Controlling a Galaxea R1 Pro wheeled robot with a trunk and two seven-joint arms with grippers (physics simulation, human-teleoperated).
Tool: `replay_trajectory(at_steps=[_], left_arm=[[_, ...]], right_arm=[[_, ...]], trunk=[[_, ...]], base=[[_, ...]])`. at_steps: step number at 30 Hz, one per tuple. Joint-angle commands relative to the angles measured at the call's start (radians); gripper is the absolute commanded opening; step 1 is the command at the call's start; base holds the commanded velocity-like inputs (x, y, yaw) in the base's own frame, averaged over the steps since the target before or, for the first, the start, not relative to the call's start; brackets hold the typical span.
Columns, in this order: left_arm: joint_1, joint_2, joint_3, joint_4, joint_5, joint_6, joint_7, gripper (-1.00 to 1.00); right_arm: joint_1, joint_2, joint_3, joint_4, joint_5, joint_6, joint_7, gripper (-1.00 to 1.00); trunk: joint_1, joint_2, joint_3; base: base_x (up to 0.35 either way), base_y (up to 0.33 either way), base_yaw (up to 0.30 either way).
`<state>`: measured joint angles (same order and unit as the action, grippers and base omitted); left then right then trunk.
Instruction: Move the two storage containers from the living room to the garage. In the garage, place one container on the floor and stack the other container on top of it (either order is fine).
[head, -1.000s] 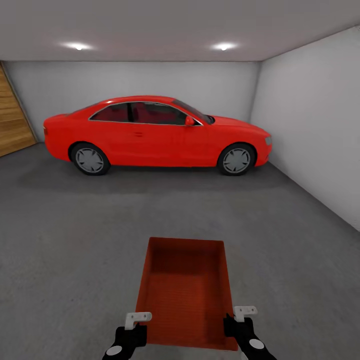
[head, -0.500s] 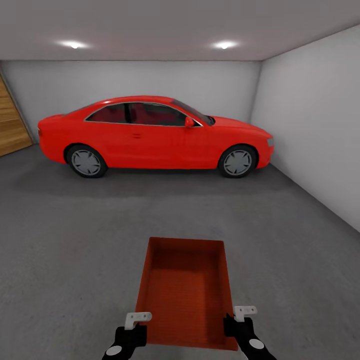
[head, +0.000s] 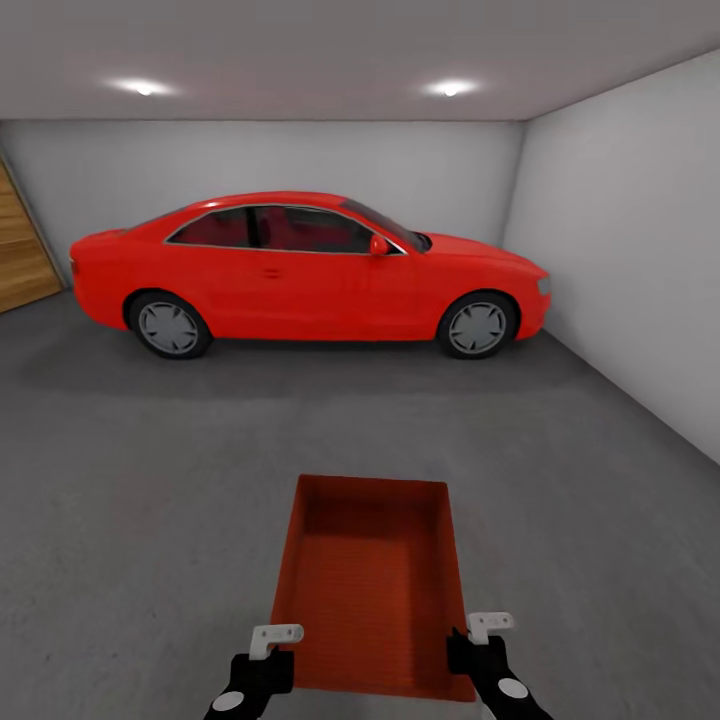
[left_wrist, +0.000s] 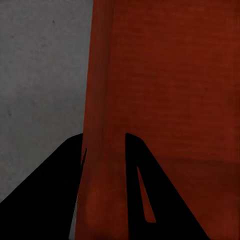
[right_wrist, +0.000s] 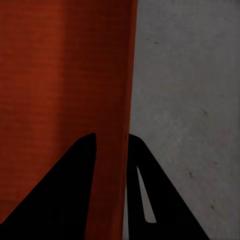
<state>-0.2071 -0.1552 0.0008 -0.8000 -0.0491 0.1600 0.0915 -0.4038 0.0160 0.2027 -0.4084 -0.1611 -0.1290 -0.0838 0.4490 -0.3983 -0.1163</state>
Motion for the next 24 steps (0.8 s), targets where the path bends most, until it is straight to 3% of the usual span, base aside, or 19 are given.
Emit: replay_trajectory(at_steps=[1,24], left_arm=[[0.0,-0.019,-0.015,0.001,0.006,0.006,-0.004,-1.0],[0.0,-0.019,-0.015,0.001,0.006,0.006,-0.004,-1.0]], right_arm=[[-0.001,0.038,0.006,-0.018,-0.008,-0.004,0.002,-1.0],[-0.001,0.038,0.006,-0.018,-0.008,-0.004,0.002,-1.0]], trunk=[[0.001,-0.002,-0.002],[0.001,-0.002,-0.002]], base=[[0.328,0.0,0.0],[0.328,0.0,0.0]])
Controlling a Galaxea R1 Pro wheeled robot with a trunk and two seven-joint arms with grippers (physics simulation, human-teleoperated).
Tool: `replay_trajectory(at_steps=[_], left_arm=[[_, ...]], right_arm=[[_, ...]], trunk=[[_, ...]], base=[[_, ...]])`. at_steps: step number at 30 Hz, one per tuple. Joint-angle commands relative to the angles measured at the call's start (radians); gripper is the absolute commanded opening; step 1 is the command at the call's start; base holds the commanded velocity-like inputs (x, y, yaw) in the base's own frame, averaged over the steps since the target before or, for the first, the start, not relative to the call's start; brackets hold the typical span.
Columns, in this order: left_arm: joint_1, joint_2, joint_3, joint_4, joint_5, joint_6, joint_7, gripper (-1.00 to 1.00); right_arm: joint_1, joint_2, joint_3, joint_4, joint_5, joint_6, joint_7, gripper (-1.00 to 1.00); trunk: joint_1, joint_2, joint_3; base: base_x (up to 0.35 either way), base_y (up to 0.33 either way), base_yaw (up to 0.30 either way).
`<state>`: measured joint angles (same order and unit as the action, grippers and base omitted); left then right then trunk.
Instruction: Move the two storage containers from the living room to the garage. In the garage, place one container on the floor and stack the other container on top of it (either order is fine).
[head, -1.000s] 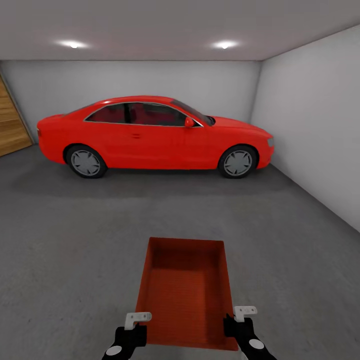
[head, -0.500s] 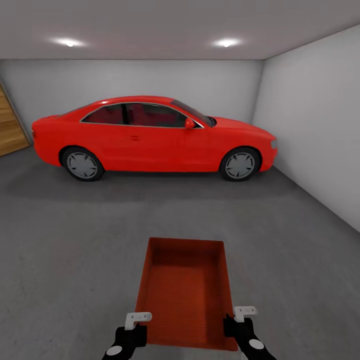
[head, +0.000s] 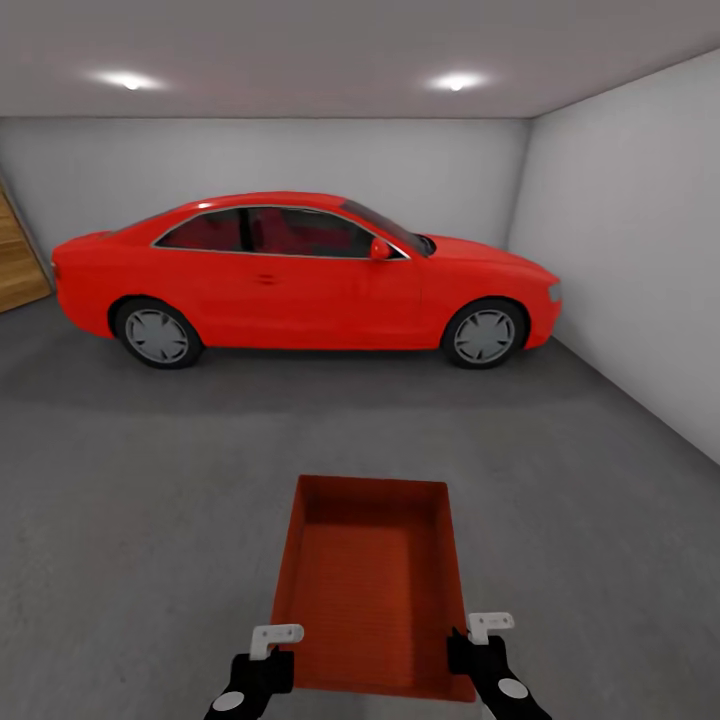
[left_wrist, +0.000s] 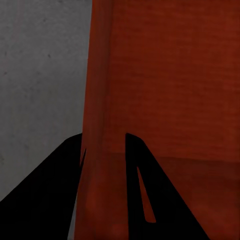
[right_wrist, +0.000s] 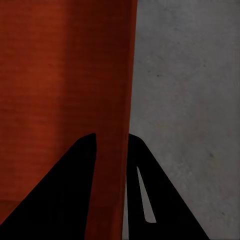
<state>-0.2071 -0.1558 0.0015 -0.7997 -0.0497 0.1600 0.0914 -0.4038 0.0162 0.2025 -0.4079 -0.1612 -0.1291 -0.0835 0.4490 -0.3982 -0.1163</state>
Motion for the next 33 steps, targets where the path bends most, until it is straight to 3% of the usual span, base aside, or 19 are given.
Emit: replay_trajectory(at_steps=[1,33], left_arm=[[0.0,-0.019,-0.015,0.001,0.007,0.006,-0.004,-1.0],[0.0,-0.019,-0.015,0.001,0.007,0.006,-0.004,-1.0]], right_arm=[[-0.001,0.037,0.006,-0.019,-0.008,-0.004,0.002,-1.0],[-0.001,0.037,0.006,-0.019,-0.008,-0.004,0.002,-1.0]], trunk=[[0.001,-0.002,-0.002],[0.001,-0.002,-0.002]], base=[[0.328,0.0,0.0],[0.328,0.0,0.0]])
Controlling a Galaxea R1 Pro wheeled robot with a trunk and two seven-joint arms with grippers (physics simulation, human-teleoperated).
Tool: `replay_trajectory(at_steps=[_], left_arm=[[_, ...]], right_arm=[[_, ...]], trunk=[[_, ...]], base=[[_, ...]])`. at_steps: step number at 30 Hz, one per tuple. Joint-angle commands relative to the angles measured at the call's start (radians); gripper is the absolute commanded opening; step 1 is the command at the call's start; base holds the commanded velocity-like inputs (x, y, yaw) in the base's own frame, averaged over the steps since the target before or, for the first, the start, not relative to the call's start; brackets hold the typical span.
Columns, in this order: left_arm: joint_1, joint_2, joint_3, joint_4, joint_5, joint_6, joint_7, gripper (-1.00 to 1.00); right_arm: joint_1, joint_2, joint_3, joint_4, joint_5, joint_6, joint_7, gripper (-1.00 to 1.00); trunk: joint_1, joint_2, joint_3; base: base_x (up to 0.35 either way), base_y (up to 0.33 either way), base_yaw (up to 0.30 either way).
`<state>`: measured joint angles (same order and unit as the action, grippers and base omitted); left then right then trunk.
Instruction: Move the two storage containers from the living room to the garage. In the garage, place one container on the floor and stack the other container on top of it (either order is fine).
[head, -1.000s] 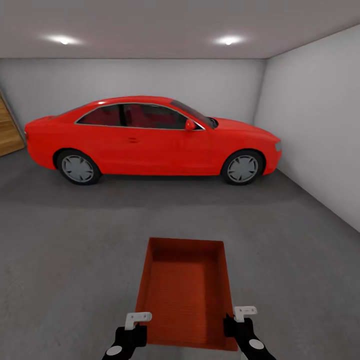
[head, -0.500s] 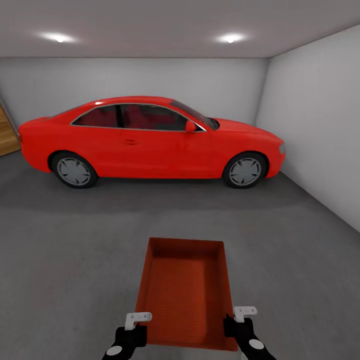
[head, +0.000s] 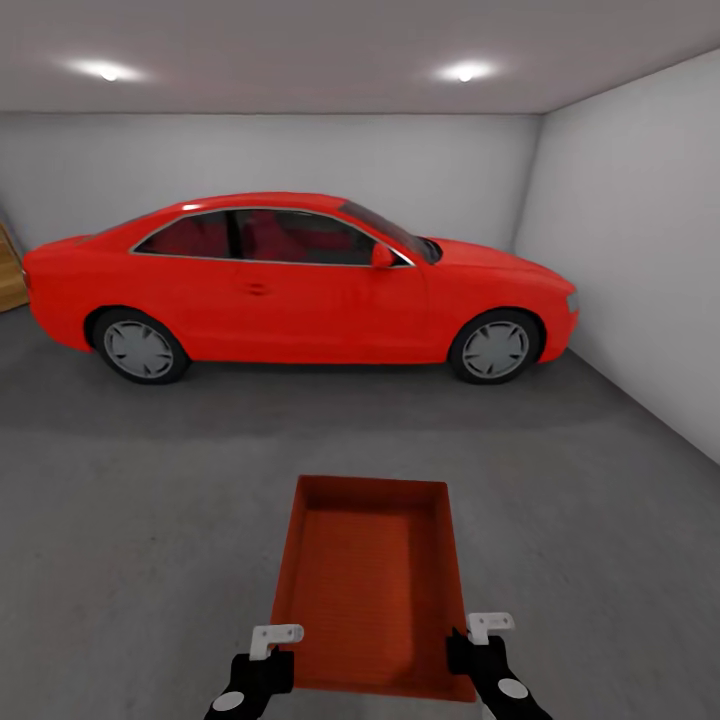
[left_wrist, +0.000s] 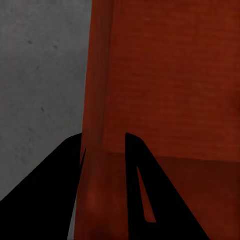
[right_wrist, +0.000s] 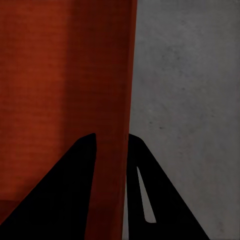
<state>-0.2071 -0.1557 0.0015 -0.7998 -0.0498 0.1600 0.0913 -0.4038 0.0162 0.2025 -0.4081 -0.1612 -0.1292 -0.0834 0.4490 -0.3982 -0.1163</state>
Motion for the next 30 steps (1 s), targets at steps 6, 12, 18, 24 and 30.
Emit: replay_trajectory(at_steps=[6,12,18,24,30], left_arm=[[0.0,-0.019,-0.015,0.001,0.007,0.004,-0.004,-1.0],[0.0,-0.019,-0.015,0.001,0.008,0.003,-0.004,-1.0],[0.0,-0.019,-0.015,0.001,0.008,0.003,-0.004,-1.0],[0.0,-0.019,-0.015,0.001,0.007,0.004,-0.004,-1.0],[0.0,-0.018,-0.015,0.001,0.007,0.004,-0.004,-1.0]], right_arm=[[-0.001,0.037,0.006,-0.018,-0.009,-0.004,0.002,-1.0],[-0.001,0.037,0.006,-0.018,-0.008,-0.003,-0.001,-1.0],[-0.001,0.037,0.005,-0.018,-0.008,-0.004,0.0,-1.0],[-0.001,0.037,0.006,-0.018,-0.008,-0.004,-0.002,-1.0],[-0.001,0.037,0.006,-0.018,-0.008,-0.004,-0.002,-1.0]], trunk=[[0.001,-0.002,-0.002],[0.001,-0.002,-0.002],[0.001,-0.002,-0.002],[0.001,-0.002,-0.002],[0.001,-0.002,-0.002]], base=[[0.292,0.0,0.0],[0.022,0.0,0.0],[0.031,0.0,0.0],[0.278,0.0,0.0],[0.296,0.0,0.0]])
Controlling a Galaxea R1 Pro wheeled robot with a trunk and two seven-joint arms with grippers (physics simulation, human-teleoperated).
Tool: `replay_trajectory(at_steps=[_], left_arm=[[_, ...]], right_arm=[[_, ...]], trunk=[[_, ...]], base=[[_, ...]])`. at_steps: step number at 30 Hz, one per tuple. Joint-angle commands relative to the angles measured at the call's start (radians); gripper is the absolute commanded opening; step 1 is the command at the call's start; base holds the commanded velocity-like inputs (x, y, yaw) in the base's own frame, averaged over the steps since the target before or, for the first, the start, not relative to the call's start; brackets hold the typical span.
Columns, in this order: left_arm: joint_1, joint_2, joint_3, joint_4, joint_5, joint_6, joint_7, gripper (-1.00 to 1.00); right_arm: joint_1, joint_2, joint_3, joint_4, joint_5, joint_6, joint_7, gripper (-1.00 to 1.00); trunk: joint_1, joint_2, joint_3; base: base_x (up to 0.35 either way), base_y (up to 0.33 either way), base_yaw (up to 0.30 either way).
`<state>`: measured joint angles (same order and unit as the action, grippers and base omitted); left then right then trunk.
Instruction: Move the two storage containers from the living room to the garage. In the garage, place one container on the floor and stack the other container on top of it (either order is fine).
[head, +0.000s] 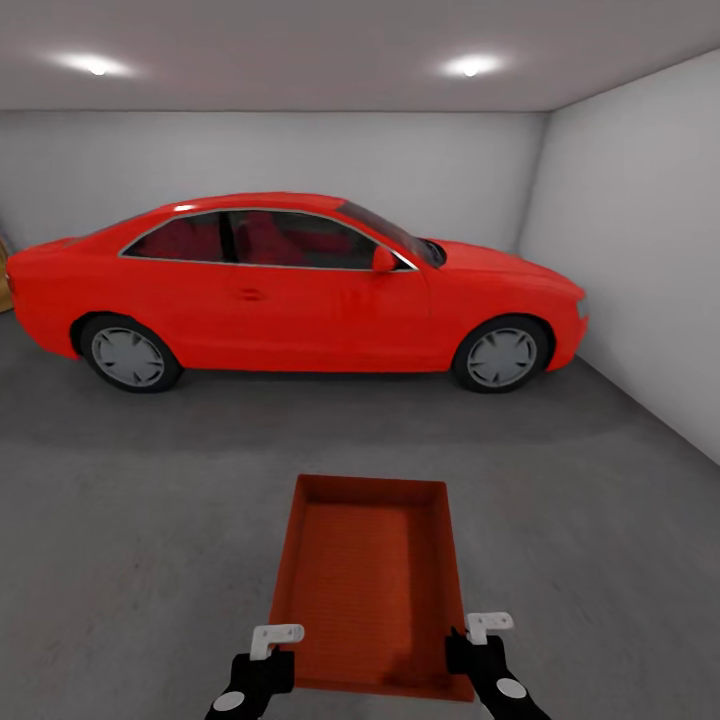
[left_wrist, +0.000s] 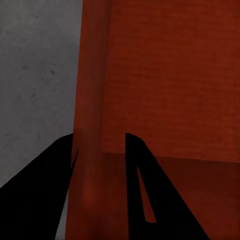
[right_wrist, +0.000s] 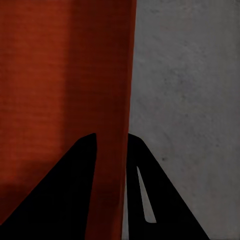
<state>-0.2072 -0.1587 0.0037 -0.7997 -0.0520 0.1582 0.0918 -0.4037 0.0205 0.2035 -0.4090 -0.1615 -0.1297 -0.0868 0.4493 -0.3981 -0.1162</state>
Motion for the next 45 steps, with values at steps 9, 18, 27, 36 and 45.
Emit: replay_trajectory(at_steps=[9,18,27,36,45], left_arm=[[0.0,-0.016,-0.016,0.0,0.011,0.004,-0.004,-1.0],[0.0,-0.016,-0.016,0.001,0.011,0.004,-0.004,-1.0],[0.0,-0.016,-0.016,0.0,0.011,0.004,-0.004,-1.0],[0.0,-0.016,-0.016,0.001,0.011,0.004,-0.004,-1.0],[0.0,-0.016,-0.016,0.0,0.011,0.004,-0.006,-1.0]], right_arm=[[-0.001,0.033,0.004,-0.017,-0.007,-0.003,0.001,-1.0],[-0.001,0.033,0.004,-0.017,-0.007,-0.004,0.001,-1.0],[-0.001,0.033,0.004,-0.017,-0.007,-0.004,0.001,-1.0],[-0.001,0.033,0.004,-0.017,-0.007,-0.004,0.002,-1.0],[-0.001,0.033,0.004,-0.017,-0.007,-0.004,0.002,-1.0]], trunk=[[0.001,-0.002,-0.002],[0.001,-0.002,-0.006],[0.001,-0.002,-0.02],[0.001,-0.002,-0.035],[0.001,-0.002,-0.05]], base=[[0.033,0.0,0.146],[0.0,0.0,0.003],[0.0,0.0,0.0],[0.0,0.0,0.0],[0.0,0.0,0.0]])
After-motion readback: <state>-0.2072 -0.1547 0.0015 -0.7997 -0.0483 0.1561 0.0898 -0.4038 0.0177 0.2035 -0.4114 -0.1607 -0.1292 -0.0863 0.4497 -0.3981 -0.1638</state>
